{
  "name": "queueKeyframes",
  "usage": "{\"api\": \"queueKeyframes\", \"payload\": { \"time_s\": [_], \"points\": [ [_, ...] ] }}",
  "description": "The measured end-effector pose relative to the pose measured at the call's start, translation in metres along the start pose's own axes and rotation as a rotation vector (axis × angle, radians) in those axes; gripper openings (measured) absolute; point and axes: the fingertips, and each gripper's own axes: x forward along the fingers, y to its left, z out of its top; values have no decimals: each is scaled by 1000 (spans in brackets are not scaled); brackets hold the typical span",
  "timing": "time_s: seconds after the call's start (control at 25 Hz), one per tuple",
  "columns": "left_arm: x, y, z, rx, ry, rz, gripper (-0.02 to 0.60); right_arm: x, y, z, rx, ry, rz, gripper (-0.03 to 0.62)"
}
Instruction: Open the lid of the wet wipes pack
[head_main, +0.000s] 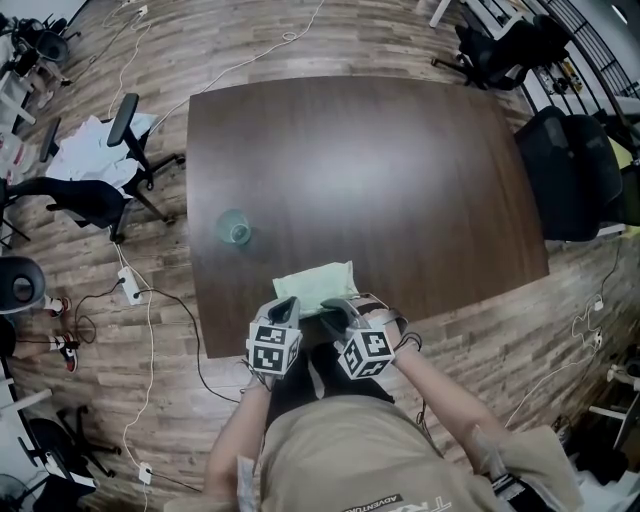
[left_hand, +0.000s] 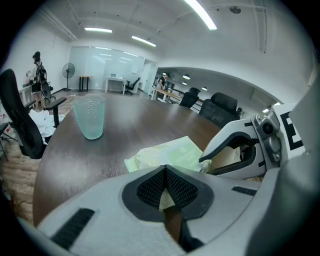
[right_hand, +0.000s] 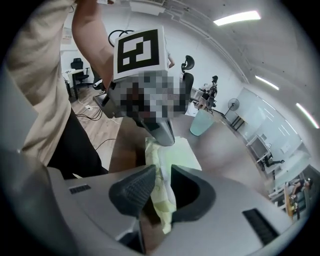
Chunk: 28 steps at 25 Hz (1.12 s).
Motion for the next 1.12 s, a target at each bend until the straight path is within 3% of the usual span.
{"api": "queueKeyframes", "payload": {
  "time_s": [0.32,0.6,1.12],
  "points": [
    [-2,-1,1,-2,-3,4,9,3,-5,-3,-27,15,-25,66],
    [-2,-1,1,15,-8,8,9,7,-3,-2,-174,44,-45,66],
    [-1,-2,0,139,7,30,9,7,-6,0,-146,40,-19,64]
  ]
}}
